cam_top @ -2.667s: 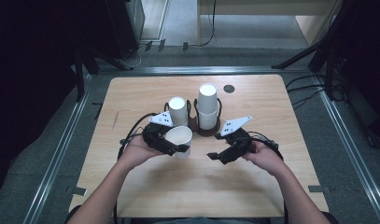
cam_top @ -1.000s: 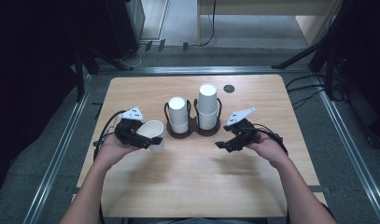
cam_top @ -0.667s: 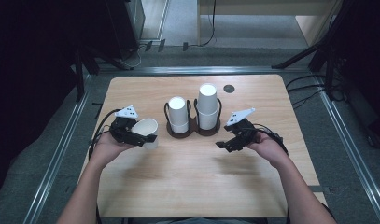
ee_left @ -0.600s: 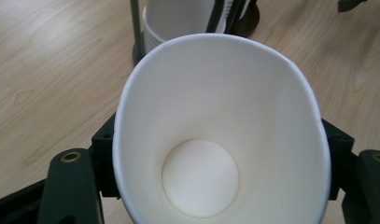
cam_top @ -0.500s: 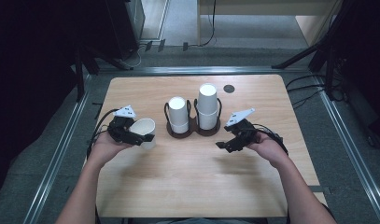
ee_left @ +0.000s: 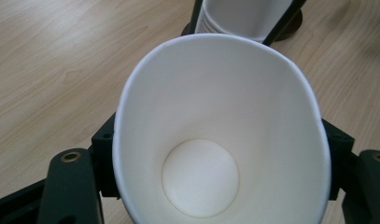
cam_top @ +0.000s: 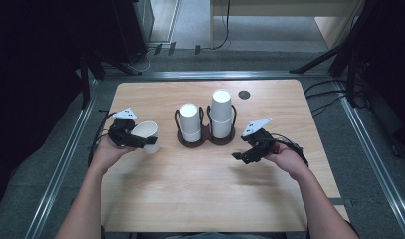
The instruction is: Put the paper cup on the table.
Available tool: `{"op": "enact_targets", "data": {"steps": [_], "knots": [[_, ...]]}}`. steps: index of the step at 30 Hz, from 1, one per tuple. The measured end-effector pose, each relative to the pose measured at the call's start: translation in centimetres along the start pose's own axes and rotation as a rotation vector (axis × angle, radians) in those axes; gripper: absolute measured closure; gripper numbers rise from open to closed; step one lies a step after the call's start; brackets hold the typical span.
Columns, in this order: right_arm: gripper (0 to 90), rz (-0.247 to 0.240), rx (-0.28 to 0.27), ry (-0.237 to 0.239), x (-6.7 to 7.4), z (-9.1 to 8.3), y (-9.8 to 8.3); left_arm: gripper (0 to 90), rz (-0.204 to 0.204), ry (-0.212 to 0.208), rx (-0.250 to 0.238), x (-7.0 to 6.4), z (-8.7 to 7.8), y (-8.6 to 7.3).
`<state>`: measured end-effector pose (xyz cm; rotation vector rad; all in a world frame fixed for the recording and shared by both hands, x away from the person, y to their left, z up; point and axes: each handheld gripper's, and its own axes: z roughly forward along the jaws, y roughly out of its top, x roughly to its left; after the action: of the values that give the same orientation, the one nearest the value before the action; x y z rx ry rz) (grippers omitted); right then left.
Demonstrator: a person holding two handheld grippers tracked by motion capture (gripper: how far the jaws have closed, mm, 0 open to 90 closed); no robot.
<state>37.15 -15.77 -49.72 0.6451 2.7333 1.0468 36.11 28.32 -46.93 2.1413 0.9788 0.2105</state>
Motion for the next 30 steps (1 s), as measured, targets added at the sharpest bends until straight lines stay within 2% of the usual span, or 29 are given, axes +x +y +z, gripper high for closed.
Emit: {"op": "enact_targets", "data": {"steps": [3, 5, 9, 10, 12, 15, 30], "knots": [[22.5, -0.005, 0.003, -0.003, 0.1, 0.0, -0.1, 26.4, -0.011, 0.009, -0.002, 0.4, 0.0, 0.0], [22.5, -0.017, 0.012, -0.019, 0.2, -0.1, -0.3, 26.4, -0.033, 0.025, -0.01, 1.0, 0.1, -0.1], [22.5, -0.016, 0.022, -0.027, 0.3, -0.1, -0.5, 25.8, -0.063, 0.017, -0.009, 1.6, 0.3, -0.2], [22.5, -0.026, 0.026, -0.027, 0.3, -0.1, -0.7, 25.7, -0.074, 0.036, 0.002, 2.0, 0.4, -0.1], [22.5, -0.028, 0.028, -0.03, 0.4, -0.1, -0.8, 25.6, -0.081, 0.045, 0.0, 2.2, 0.4, -0.1], [22.5, -0.027, 0.031, -0.032, 0.5, -0.2, -1.0, 25.5, -0.088, 0.084, -0.001, 2.7, 0.6, 0.0], [22.5, -0.027, 0.042, -0.045, 0.7, -0.6, -1.6, 24.3, -0.119, 0.163, 0.002, 4.4, 1.5, -0.2]]}}
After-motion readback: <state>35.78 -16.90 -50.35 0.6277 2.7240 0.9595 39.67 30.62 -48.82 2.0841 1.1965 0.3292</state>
